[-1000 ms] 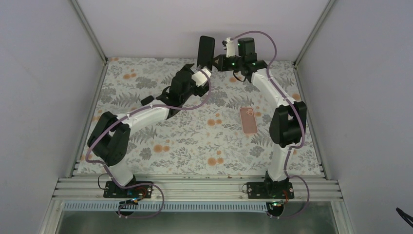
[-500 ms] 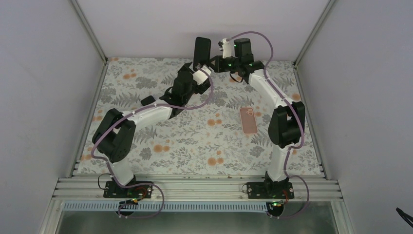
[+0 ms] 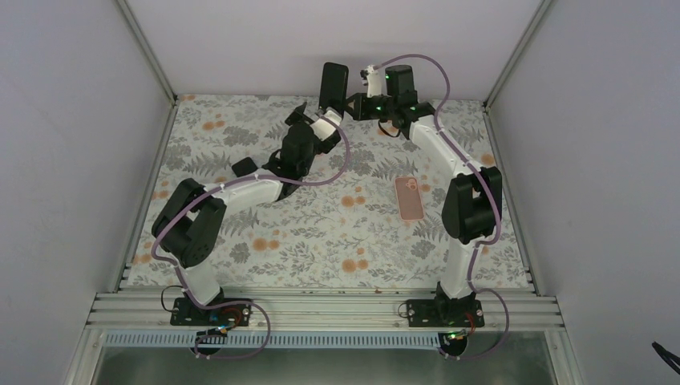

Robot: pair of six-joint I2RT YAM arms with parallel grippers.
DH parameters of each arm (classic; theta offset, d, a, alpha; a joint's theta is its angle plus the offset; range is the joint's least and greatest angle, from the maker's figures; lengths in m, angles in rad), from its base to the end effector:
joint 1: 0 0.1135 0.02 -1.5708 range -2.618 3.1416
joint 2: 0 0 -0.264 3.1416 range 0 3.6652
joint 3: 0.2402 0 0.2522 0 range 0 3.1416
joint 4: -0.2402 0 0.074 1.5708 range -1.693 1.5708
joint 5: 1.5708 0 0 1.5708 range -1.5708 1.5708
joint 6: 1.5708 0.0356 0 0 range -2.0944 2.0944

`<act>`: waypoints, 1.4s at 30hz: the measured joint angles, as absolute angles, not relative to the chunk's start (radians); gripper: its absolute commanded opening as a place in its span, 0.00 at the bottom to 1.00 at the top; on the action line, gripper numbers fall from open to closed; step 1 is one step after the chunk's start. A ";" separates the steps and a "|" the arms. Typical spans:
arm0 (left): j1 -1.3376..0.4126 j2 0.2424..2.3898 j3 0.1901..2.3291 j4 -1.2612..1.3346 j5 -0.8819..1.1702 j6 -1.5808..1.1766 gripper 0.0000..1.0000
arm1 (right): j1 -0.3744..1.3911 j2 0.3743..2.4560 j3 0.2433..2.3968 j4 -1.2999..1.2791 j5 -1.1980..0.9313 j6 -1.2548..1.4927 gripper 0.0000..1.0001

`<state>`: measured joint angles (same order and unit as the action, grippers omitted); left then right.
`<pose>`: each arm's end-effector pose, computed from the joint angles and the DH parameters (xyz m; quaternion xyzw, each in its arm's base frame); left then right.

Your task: Take the phone out of the phone case

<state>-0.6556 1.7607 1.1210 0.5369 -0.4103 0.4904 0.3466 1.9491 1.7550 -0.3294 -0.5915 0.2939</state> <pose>0.3323 -0.2376 0.2637 0.2795 0.6848 0.0966 0.6660 0.4251 0.1746 0.3187 -0.1675 0.8243 0.3901 0.3746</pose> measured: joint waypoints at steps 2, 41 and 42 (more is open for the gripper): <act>-0.656 1.761 1.121 0.538 -0.411 0.491 1.00 | 0.347 1.948 1.755 -0.329 -0.592 0.297 0.03; -0.694 1.828 1.156 0.667 -0.481 0.614 1.00 | 0.347 1.941 1.736 -0.300 -0.591 0.320 0.03; -0.694 1.828 1.155 0.676 -0.485 0.621 1.00 | 0.347 1.940 1.736 -0.299 -0.591 0.319 0.03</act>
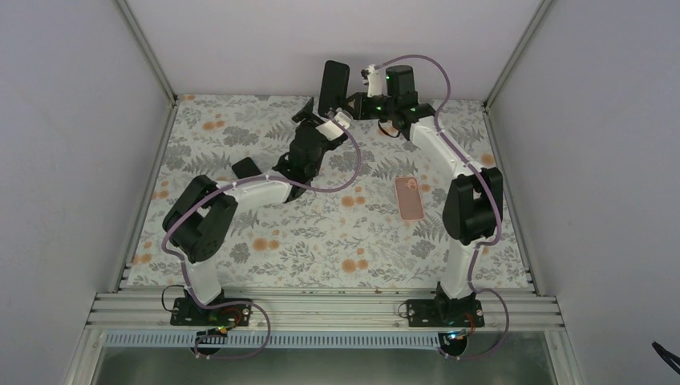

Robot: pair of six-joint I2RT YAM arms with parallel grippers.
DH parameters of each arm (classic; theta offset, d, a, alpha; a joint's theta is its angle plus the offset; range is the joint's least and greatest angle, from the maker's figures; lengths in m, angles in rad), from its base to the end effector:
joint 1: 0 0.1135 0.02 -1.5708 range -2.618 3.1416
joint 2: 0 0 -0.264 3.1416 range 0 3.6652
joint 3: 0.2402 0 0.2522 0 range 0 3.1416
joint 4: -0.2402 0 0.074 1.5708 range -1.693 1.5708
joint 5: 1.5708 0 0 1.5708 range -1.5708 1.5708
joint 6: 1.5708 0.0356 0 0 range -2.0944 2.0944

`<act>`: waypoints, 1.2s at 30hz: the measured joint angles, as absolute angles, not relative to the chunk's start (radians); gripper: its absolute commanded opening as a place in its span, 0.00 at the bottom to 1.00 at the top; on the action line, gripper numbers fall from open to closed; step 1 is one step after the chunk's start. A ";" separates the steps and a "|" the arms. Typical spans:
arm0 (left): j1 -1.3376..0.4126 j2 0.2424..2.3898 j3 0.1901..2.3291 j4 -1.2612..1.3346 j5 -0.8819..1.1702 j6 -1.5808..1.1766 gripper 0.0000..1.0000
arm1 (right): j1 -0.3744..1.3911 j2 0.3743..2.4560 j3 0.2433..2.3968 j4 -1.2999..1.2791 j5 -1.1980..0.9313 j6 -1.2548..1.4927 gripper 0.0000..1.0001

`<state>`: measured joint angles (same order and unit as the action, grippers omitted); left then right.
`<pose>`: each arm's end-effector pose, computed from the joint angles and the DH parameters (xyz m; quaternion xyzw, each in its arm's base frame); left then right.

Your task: Take the phone out of the phone case

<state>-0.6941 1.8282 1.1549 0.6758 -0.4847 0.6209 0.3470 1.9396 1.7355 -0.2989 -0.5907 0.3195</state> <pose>0.3347 -0.2570 0.2632 0.2845 0.6465 0.1442 0.6930 0.4239 0.1744 0.3189 -0.1594 0.8214 0.3960 0.3781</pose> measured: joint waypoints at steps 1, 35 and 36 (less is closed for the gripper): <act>-0.694 1.828 1.152 0.684 -0.487 0.626 1.00 | 0.348 1.938 1.736 -0.297 -0.591 0.319 0.04; -0.628 1.855 1.195 0.616 -0.485 0.474 0.71 | 0.393 1.901 1.671 -0.211 -0.541 0.374 0.03; -0.625 1.855 1.205 0.593 -0.474 0.455 0.69 | 0.393 1.901 1.671 -0.210 -0.538 0.376 0.03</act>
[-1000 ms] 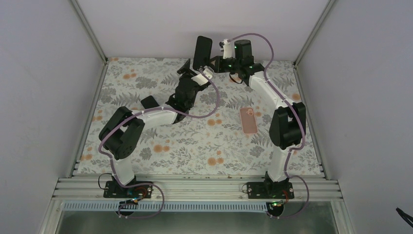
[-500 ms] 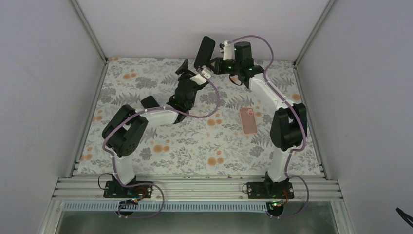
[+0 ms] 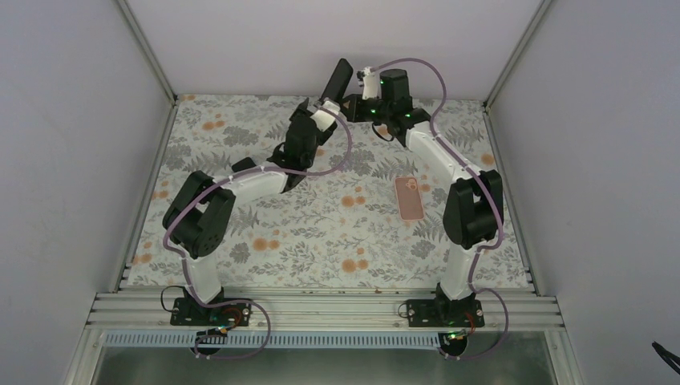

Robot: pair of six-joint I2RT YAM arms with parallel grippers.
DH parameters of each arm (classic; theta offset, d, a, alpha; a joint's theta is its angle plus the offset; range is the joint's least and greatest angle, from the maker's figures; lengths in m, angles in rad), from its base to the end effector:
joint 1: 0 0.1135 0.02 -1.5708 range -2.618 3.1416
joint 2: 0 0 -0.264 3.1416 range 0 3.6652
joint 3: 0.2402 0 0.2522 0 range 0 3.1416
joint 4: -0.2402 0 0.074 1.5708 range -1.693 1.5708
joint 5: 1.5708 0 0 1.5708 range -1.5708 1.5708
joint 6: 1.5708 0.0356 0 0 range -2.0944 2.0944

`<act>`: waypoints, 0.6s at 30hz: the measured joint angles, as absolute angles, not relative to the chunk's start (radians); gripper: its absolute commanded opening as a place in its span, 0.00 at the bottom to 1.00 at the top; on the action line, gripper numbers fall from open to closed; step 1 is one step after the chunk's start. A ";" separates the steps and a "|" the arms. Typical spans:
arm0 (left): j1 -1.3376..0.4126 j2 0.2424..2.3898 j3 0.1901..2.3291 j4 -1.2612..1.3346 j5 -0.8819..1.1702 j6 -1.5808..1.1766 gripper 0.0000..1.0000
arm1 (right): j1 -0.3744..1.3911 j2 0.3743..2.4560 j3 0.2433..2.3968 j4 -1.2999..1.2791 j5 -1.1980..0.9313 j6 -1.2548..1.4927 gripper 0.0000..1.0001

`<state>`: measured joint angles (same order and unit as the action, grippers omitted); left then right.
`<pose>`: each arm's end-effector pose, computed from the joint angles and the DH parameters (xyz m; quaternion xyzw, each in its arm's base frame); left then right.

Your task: Take the phone out of the phone case

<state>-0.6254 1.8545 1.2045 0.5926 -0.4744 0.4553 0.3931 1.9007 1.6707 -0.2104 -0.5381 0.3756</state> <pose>0.3587 -0.2390 0.2604 0.2252 0.6890 0.1136 0.6794 0.4108 0.1901 0.3213 -0.1495 0.8128 0.4017 0.3945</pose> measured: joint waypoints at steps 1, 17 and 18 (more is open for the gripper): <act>-0.624 1.854 1.211 0.570 -0.461 0.437 0.68 | 0.394 1.901 1.671 -0.210 -0.536 0.376 0.03; -0.591 1.853 1.319 0.326 -0.267 0.293 0.36 | 0.400 1.888 1.671 -0.211 -0.500 0.387 0.03; -0.590 1.854 1.322 0.320 -0.263 0.292 0.36 | 0.400 1.888 1.671 -0.211 -0.499 0.388 0.03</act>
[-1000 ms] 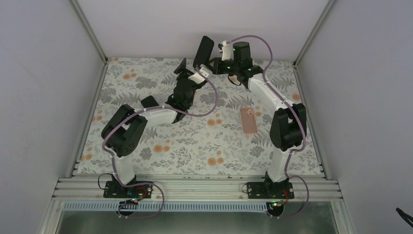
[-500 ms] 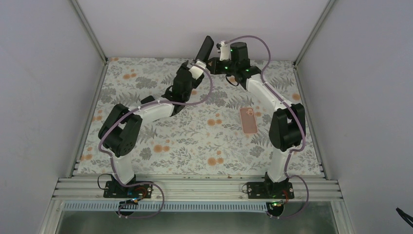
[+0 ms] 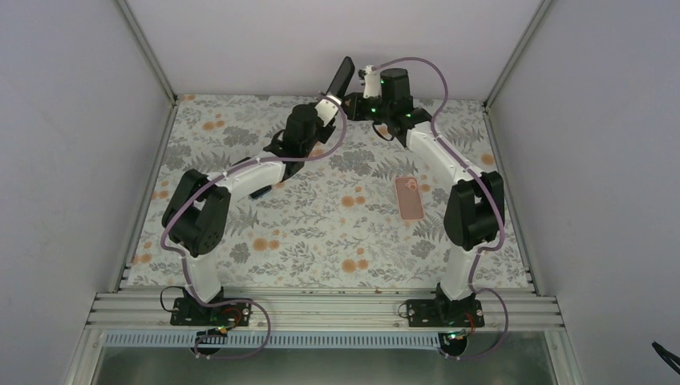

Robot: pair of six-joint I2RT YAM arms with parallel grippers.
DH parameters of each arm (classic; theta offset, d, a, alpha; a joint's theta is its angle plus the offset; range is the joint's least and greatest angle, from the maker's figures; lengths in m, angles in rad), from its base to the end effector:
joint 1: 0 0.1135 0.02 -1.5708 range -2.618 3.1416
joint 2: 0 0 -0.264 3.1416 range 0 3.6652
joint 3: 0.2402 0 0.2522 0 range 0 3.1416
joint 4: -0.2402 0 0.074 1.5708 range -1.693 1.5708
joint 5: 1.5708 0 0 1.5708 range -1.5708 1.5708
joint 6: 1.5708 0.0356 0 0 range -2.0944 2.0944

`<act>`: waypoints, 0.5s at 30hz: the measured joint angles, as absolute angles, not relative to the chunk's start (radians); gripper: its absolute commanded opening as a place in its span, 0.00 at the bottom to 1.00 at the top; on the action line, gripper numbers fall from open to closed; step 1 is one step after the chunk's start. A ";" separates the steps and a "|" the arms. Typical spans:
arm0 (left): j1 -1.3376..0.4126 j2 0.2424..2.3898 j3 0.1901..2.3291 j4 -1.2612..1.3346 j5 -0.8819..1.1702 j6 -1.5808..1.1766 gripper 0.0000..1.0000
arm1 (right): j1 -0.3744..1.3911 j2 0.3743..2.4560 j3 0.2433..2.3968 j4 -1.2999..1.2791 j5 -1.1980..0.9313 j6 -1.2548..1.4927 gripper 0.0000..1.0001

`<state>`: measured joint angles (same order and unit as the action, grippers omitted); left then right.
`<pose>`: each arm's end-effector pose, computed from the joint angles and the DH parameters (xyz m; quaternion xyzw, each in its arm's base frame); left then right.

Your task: Take the phone out of the phone case

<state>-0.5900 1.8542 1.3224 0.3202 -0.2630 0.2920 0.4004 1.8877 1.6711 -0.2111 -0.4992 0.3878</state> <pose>0.3719 -0.2379 0.2717 0.2546 0.7325 0.0084 0.6313 0.4079 0.1912 0.3266 -0.1387 0.8141 0.3931 0.4042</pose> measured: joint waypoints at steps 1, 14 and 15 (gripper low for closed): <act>-0.589 1.858 1.330 0.312 -0.260 0.290 0.34 | 0.401 1.888 1.671 -0.211 -0.498 0.388 0.03; -0.589 1.895 1.365 0.289 -0.263 0.294 0.02 | 0.419 1.887 1.674 -0.233 -0.440 0.376 0.03; -0.589 1.888 1.350 0.296 -0.260 0.297 0.02 | 0.419 1.887 1.675 -0.242 -0.442 0.370 0.03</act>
<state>-0.5892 1.8877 1.3502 0.2962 -0.2604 0.2966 0.4187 1.8866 1.6749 -0.2417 -0.4423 0.3702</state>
